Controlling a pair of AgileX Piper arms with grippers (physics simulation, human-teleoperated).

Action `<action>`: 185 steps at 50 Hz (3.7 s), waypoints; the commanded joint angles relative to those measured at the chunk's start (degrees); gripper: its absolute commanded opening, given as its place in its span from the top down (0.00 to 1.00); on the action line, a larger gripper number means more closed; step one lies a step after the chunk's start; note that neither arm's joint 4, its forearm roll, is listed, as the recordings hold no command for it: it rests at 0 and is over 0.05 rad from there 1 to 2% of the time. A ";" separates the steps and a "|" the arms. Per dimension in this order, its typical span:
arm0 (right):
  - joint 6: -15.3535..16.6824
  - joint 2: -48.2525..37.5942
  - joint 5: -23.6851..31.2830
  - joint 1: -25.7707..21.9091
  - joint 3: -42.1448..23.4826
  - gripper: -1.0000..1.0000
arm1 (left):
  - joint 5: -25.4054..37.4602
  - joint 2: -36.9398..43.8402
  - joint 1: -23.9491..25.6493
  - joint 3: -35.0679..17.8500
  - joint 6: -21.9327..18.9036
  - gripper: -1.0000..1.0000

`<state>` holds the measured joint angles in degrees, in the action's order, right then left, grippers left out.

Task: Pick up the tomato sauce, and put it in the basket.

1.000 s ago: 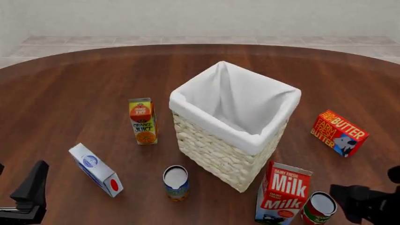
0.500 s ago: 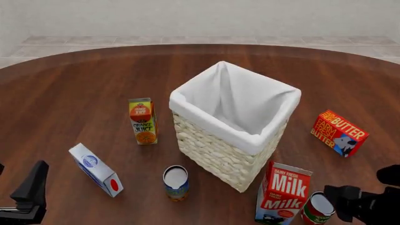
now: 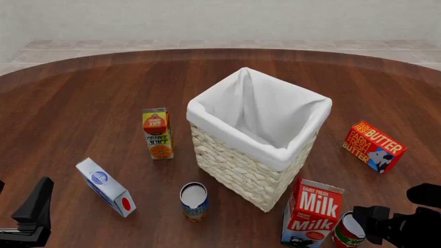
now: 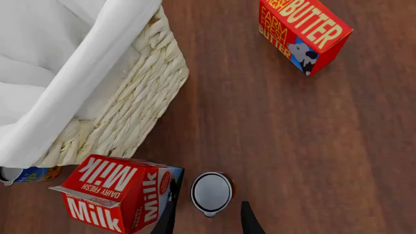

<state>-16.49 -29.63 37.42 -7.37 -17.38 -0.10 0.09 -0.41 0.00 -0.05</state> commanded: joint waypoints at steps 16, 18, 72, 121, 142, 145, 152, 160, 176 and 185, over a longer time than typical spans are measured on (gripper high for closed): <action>-0.26 -2.44 -3.03 0.43 1.76 0.00 | 0.10 -0.03 0.24 -0.04 -0.05 0.00; -0.28 -2.83 -3.59 0.33 2.07 0.00 | 0.09 -0.03 0.25 -0.04 -0.05 0.00; -0.21 -12.25 -11.00 0.52 2.90 0.00 | 0.09 -0.03 0.24 -0.04 -0.05 0.00; -1.64 -15.44 -14.66 -0.04 6.70 0.00 | 0.09 -0.03 0.25 -0.04 -0.05 0.00; -1.31 -18.79 -17.94 -0.61 7.76 0.00 | 0.10 -0.03 0.25 -0.04 -0.05 0.00; -1.51 -19.66 -18.98 -0.75 8.13 0.00 | 0.09 -0.03 0.25 -0.04 -0.06 0.00; -2.30 -21.26 -20.22 -1.82 8.55 0.00 | 0.11 -0.03 0.24 -0.04 -0.05 0.00; -2.80 -22.80 -21.32 -2.13 8.94 0.00 | 0.09 -0.03 0.24 -0.04 -0.05 0.00; -3.92 -25.38 -23.92 -2.85 9.99 0.00 | 0.11 -0.03 0.23 -0.04 -0.05 0.00; -3.32 -24.92 -23.38 -2.84 9.45 1.00 | 0.10 -0.03 0.24 -0.04 -0.05 0.00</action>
<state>-19.28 -54.98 13.52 -10.18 -7.94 -0.10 0.09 -0.41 0.00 -0.05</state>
